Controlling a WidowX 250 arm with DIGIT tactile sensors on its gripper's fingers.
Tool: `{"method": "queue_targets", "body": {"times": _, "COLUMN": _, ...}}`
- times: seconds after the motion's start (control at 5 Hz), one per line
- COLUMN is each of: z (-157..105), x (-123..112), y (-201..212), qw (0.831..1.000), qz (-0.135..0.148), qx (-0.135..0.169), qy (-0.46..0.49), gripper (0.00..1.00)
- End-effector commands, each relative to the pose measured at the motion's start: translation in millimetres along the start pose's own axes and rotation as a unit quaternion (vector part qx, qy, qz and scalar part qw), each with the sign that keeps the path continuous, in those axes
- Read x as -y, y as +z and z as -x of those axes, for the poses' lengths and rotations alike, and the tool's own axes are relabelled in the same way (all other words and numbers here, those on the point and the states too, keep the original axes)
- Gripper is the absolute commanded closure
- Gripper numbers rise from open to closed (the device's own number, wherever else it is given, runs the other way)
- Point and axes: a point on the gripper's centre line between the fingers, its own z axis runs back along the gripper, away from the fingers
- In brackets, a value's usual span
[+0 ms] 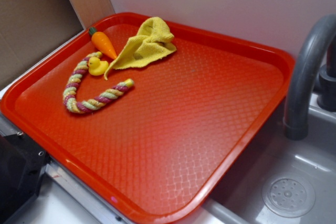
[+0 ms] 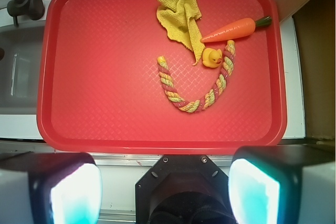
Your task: Grab the carrot.
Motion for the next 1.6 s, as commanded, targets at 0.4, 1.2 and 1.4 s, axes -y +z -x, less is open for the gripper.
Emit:
{"method": "queue_targets", "body": {"times": 0.4, "z": -70, "x": -32, "y": -52, "qw": 0.965, "qz": 0.043, "qx": -0.037, "qy": 0.257, "gripper": 0.0}}
{"method": "queue_targets", "body": {"times": 1.2, "z": -136, "x": -136, "y": -136, "qw": 0.809, "qz": -0.06, "qx": 0.086, "qy": 0.579, "gripper": 0.0}}
{"method": "queue_targets", "body": {"times": 1.4, "z": -139, "x": -150, "y": -150, "qw": 0.799, "qz": -0.078, "qx": 0.093, "qy": 0.589, "gripper": 0.0}}
